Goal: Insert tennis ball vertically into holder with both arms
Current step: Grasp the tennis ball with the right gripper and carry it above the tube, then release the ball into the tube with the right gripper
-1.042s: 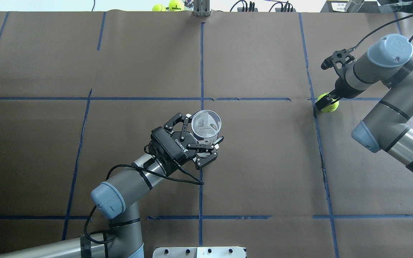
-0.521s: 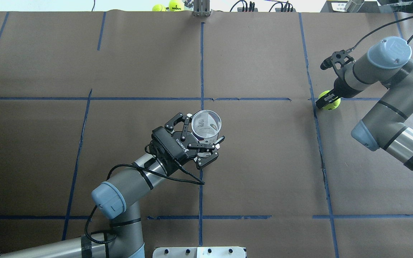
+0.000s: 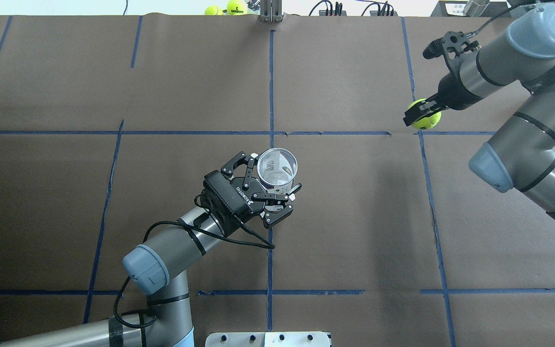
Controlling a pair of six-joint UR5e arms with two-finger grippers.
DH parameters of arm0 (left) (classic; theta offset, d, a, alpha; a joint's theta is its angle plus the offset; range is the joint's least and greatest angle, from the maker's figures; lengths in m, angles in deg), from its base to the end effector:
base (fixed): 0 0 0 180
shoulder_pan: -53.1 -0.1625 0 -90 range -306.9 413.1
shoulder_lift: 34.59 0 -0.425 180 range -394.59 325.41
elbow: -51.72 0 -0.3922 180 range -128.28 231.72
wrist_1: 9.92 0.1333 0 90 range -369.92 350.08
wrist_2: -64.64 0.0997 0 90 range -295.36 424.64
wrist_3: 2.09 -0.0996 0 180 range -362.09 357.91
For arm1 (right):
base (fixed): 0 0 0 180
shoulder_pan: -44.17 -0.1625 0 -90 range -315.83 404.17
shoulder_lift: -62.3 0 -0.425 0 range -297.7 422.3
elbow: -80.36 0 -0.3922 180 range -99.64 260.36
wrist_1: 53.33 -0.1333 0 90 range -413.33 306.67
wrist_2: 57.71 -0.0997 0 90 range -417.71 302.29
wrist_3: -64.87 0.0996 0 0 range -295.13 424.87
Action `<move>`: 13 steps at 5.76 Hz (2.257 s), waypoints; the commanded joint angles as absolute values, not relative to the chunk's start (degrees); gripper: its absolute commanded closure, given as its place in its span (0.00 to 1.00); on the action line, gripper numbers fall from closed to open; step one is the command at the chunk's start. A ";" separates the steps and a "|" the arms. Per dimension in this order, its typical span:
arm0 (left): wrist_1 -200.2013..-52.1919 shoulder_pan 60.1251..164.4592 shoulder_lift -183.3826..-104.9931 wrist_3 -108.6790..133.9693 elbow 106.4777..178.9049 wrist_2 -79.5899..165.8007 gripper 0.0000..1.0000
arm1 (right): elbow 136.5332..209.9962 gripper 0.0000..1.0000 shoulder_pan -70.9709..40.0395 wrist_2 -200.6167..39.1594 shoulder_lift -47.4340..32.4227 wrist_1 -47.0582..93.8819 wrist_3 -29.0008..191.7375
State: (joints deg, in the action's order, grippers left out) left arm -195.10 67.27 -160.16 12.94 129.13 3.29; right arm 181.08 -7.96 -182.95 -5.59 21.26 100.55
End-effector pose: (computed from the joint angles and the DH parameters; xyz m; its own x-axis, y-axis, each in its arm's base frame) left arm 0.5746 -0.3318 0.2259 0.4846 0.7518 -0.4472 0.6039 0.0822 0.7928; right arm -0.3187 -0.5333 0.3234 0.5476 -0.3766 0.7472 0.1102 0.9177 0.3818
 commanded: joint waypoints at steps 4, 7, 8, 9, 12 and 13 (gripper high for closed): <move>-195.19 67.16 -160.19 13.03 129.07 3.29 0.03 | 189.69 1.00 10.39 -170.94 11.14 28.05 131.74; -195.36 67.25 -159.84 13.03 129.07 3.29 0.03 | 189.34 0.23 10.76 -170.82 11.94 28.05 131.84; -195.45 67.25 -159.66 13.03 129.15 3.29 0.03 | 189.34 0.06 10.85 -170.73 11.94 28.05 131.84; -195.54 67.25 -159.49 13.03 129.15 3.29 0.03 | 189.34 0.01 10.86 -170.73 11.94 28.05 131.84; -195.72 67.16 -159.40 13.12 129.15 3.38 0.03 | 189.78 0.01 10.86 -170.91 12.03 28.14 131.93; -195.72 67.16 -159.49 13.12 129.15 3.38 0.03 | 190.74 0.01 8.24 -171.95 11.51 28.49 131.75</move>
State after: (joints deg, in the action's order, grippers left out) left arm -195.72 67.16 -159.45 13.10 129.15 3.38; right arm 190.06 10.01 -171.23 11.86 28.25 131.86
